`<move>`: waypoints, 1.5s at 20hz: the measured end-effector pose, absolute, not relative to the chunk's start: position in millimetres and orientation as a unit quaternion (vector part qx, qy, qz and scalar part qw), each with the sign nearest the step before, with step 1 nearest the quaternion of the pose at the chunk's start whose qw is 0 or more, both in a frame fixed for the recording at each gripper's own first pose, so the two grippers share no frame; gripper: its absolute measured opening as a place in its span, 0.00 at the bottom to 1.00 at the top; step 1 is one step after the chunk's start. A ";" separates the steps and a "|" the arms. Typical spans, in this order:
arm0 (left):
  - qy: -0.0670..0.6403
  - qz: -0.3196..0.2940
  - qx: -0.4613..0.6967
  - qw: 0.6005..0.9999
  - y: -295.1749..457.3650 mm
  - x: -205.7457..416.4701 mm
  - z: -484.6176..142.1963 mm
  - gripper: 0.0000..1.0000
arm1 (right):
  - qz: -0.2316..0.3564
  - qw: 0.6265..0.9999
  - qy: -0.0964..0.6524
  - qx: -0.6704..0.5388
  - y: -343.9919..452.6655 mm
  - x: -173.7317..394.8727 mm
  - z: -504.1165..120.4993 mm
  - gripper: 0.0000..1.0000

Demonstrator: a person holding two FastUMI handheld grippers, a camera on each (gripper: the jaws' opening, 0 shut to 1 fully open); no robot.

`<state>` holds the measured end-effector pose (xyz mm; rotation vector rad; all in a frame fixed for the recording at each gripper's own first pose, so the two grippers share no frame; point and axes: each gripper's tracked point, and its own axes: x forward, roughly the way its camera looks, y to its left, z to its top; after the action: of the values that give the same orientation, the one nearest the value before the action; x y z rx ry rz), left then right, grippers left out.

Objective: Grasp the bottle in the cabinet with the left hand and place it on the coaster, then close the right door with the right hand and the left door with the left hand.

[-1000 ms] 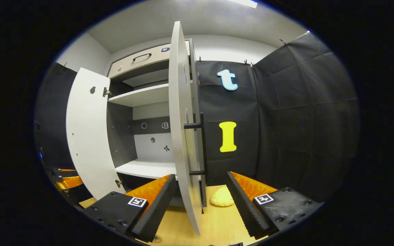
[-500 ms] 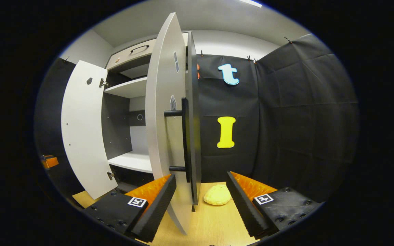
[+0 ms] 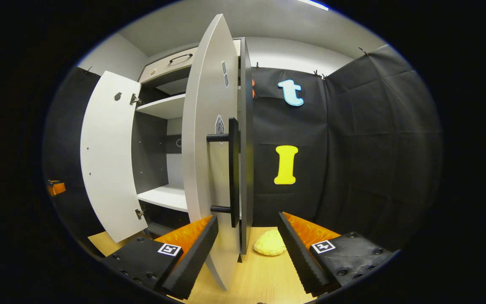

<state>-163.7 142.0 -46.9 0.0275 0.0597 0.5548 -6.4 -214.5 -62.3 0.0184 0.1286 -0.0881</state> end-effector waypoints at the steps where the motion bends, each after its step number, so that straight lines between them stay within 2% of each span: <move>1: 0.030 0.271 0.016 0.962 143.7 -161.1 -46.5 0.90 | -0.046 0.997 0.064 0.008 -212.7 -6.6 -62.6 0.96; 9: 0.037 0.228 0.044 0.972 160.6 -121.0 -45.7 0.90 | -0.062 0.996 0.066 0.004 -189.5 -3.3 -62.9 0.96; 16: 0.045 0.210 0.043 0.976 201.8 -103.4 -55.3 0.90 | -0.056 0.996 0.069 0.010 -137.6 15.7 -67.2 0.96; 18: 0.050 0.209 0.046 0.976 216.5 -102.6 -57.3 0.90 | -0.050 0.996 0.068 0.015 -120.0 25.3 -69.5 0.96; 19: 0.054 0.211 0.046 0.975 225.2 -104.1 -59.8 0.90 | -0.044 0.997 0.068 0.022 -108.7 30.5 -69.9 1.00; 20: 0.057 0.213 0.044 0.974 234.4 -104.1 -61.2 0.89 | -0.036 0.997 0.066 0.030 -97.2 36.1 -70.4 0.96; 23: 0.057 0.213 0.033 0.975 254.5 -102.9 -63.9 0.90 | 0.001 0.997 0.064 0.040 -54.6 56.6 -75.7 0.96; 30: 0.055 0.180 0.025 0.982 269.1 -82.7 -68.5 0.89 | 0.007 0.998 0.067 -0.011 -22.8 72.3 -81.3 0.98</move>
<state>-82.7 269.1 -68.5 0.0495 0.1100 0.3627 72.3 -22.8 -81.3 -0.0214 0.1350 0.0147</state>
